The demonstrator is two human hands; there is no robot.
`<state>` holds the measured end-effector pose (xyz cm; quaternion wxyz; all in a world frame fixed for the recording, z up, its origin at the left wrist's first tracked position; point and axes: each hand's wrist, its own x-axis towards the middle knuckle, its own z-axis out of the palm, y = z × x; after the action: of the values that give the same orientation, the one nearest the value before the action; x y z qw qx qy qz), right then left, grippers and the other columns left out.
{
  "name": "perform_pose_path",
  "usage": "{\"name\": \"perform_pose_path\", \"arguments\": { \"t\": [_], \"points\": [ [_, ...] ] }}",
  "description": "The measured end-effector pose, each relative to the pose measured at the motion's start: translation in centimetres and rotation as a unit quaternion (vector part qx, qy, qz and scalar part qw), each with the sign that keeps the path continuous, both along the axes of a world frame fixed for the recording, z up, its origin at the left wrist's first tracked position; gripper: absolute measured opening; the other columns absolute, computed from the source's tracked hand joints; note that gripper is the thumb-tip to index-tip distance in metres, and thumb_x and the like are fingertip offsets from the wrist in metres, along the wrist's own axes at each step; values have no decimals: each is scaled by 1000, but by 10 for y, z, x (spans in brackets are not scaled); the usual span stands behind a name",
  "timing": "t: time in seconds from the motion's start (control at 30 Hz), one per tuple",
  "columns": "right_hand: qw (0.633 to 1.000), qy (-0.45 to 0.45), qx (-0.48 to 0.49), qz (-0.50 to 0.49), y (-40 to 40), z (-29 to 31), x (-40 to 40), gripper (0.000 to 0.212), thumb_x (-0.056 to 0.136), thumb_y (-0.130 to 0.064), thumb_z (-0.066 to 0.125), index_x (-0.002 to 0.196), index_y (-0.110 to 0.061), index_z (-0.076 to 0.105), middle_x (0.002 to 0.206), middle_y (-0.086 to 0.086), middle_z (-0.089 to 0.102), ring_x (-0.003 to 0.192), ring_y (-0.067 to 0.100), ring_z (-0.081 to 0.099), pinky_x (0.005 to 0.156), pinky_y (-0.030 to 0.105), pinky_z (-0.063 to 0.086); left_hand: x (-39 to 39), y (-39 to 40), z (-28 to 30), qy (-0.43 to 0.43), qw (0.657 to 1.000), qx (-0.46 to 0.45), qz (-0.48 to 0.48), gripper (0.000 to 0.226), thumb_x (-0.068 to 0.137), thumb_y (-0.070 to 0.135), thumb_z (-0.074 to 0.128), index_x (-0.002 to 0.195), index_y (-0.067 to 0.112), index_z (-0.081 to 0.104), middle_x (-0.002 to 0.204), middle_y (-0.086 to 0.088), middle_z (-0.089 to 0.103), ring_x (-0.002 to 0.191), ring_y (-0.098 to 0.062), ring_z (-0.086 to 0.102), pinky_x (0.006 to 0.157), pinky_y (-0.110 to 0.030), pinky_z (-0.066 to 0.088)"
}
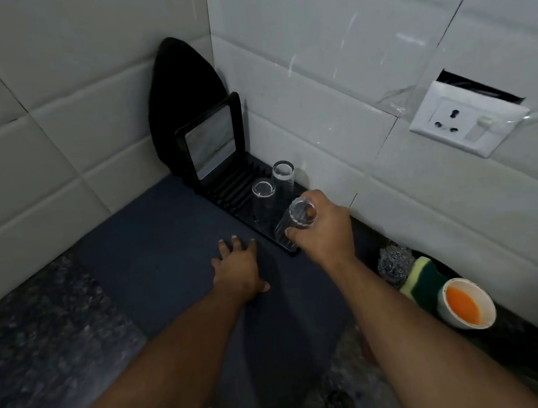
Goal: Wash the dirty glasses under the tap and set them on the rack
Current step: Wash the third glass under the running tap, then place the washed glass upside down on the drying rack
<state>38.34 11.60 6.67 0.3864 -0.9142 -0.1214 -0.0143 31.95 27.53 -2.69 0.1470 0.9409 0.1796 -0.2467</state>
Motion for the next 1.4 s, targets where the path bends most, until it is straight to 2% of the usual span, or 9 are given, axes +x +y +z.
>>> {"name": "perform_pose_path", "arguments": {
  "t": [0.1, 0.23, 0.37, 0.6, 0.83, 1.03, 1.23, 1.4],
  "points": [
    [1000, 3, 1, 9, 14, -2, 16, 50, 63, -19, 91, 108, -22, 69, 85, -6, 72, 79, 17, 71, 74, 36, 63, 9, -1, 1, 20, 1000, 14, -5, 122, 78, 49, 87, 168, 23, 8, 174, -17, -2, 158, -49, -2, 121, -68, 23],
    [999, 7, -13, 29, 30, -5, 29, 55, 64, -17, 91, 115, -18, 70, 88, -5, 72, 82, 18, 72, 77, 36, 63, 15, -2, 3, 41, 999, 23, -4, 124, 78, 48, 88, 168, 22, 7, 174, -18, -2, 158, -50, -2, 120, -69, 25],
    [999, 10, -31, 39, 39, -5, 35, 56, 65, -18, 89, 118, -18, 70, 92, 0, 76, 83, 20, 73, 78, 38, 63, 15, -1, 2, 49, 998, 26, -5, 123, 80, 47, 87, 168, 22, 5, 174, -17, -4, 158, -49, -3, 119, -70, 24],
    [998, 29, -56, 30, 38, -2, 37, 53, 66, -19, 88, 115, -23, 70, 88, -4, 72, 82, 19, 72, 77, 35, 63, 16, -1, 2, 61, 998, 23, -4, 124, 81, 45, 87, 168, 22, 2, 174, -17, -8, 158, -50, -6, 120, -71, 21],
    [997, 37, -55, 33, 33, -8, 37, 49, 69, -18, 88, 115, -19, 70, 87, -5, 68, 84, 20, 70, 78, 32, 61, 17, -2, 0, 65, 998, 26, -2, 124, 81, 44, 86, 168, 23, 1, 174, -16, -9, 158, -49, -7, 120, -71, 21],
    [997, 28, -60, 44, 35, -22, 39, 70, 66, -19, 90, 132, -20, 66, 103, -1, 77, 93, 18, 73, 87, 34, 62, 18, -4, -1, 67, 997, 28, 2, 124, 81, 45, 87, 168, 23, 1, 174, -16, -9, 157, -50, -8, 120, -72, 21],
    [996, 20, -69, 43, 35, -35, 40, 96, 66, -29, 95, 152, -20, 50, 122, 6, 73, 113, 24, 69, 100, 39, 58, 17, -4, -2, 62, 998, 26, 7, 124, 81, 45, 87, 168, 23, 2, 174, -16, -9, 158, -49, -8, 120, -71, 21],
    [996, 20, -64, 50, 29, -44, 37, 100, 67, -28, 94, 154, -26, 46, 121, 2, 71, 112, 19, 69, 102, 37, 57, 13, -7, -1, 53, 998, 18, 14, 121, 83, 42, 86, 168, 22, 1, 174, -16, -10, 158, -49, -10, 121, -70, 19]
  ]
}}
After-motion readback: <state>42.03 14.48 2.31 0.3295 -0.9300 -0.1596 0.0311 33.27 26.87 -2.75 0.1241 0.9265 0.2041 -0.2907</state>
